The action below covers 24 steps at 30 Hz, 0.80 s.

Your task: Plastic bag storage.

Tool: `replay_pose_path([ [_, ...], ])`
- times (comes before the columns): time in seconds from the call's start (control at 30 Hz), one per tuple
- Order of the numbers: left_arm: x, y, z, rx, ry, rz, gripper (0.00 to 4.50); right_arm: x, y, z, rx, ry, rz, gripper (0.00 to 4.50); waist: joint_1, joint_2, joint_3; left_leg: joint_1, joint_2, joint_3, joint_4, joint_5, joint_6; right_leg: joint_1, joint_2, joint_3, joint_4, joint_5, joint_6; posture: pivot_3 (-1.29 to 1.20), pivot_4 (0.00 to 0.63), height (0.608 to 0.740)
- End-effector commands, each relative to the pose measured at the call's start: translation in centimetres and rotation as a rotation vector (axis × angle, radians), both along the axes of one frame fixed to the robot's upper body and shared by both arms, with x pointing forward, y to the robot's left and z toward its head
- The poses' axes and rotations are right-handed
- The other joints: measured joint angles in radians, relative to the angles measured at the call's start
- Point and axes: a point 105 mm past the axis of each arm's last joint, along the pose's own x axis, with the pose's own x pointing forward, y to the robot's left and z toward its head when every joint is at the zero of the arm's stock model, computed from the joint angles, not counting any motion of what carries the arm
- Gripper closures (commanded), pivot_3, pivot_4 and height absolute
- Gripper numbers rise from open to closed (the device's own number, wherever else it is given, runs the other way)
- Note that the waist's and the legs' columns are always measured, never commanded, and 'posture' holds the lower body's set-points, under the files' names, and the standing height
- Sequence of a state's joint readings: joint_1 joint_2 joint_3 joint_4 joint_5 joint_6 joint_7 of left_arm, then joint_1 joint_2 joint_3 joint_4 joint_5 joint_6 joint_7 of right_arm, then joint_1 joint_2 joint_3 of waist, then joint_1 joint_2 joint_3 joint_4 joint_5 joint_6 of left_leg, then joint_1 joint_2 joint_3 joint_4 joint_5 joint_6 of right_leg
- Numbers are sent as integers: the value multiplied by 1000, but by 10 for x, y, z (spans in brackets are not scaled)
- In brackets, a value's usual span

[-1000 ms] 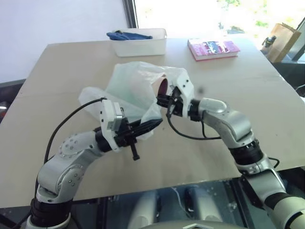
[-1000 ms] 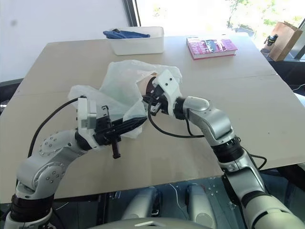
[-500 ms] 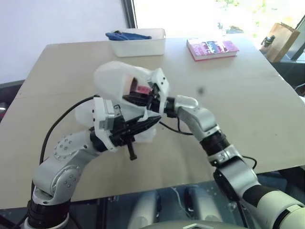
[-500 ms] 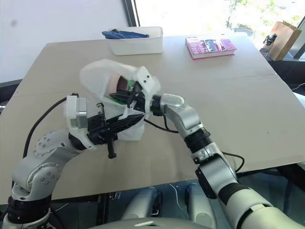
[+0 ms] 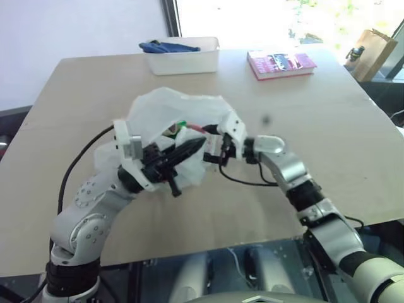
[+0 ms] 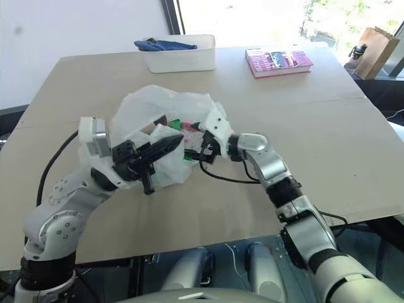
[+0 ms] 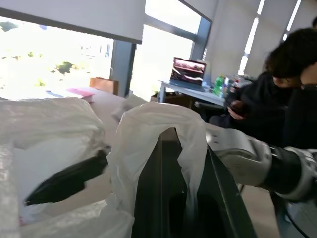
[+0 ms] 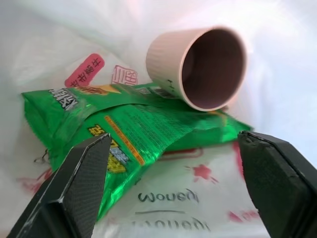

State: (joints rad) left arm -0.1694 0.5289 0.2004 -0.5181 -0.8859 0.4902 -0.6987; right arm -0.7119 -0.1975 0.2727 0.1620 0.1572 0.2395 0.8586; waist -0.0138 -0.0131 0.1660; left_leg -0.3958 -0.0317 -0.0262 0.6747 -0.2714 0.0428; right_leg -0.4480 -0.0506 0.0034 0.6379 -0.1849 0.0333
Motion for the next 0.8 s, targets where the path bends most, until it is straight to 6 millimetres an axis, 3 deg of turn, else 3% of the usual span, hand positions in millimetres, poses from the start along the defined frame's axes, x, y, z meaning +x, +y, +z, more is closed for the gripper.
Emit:
replay_pose_path([
  [0.03,4,5,9,-24,-38,35,4500,-15,-16,37,83,-63,-47,237,0,0,0,0,0,0,0,0,0,0,0,0,0,0,0,0,150,740],
  [0.13,4,5,9,-24,-40,30,4500,-16,-31,32,-6,-92,-142,237,1,0,0,0,0,0,0,0,0,0,0,0,0,0,0,0,150,740],
  [0.27,3,2,8,-11,-44,13,4500,8,-49,30,-17,-64,-365,237,-1,-1,0,0,-1,1,0,0,0,0,0,0,0,0,0,0,150,740],
  [0.53,0,1,7,9,-51,4,4500,41,-33,47,89,-13,-439,237,-2,-1,0,1,0,2,0,0,0,0,4,2,1,0,0,0,150,740],
  [0.67,2,7,12,3,-59,41,4500,42,-30,57,146,44,-398,1483,3,0,0,0,-1,1,0,0,0,0,3,0,1,0,0,0,150,740],
  [0.7,2,8,13,2,-59,45,4500,40,-29,58,159,60,-380,2126,3,0,0,-1,-1,0,0,0,0,0,3,0,-1,0,0,0,150,740],
  [0.8,5,14,30,-107,-54,59,4500,33,-34,62,173,111,-327,3320,2,0,0,-1,-1,0,0,0,0,0,3,0,-1,0,0,0,150,740],
])
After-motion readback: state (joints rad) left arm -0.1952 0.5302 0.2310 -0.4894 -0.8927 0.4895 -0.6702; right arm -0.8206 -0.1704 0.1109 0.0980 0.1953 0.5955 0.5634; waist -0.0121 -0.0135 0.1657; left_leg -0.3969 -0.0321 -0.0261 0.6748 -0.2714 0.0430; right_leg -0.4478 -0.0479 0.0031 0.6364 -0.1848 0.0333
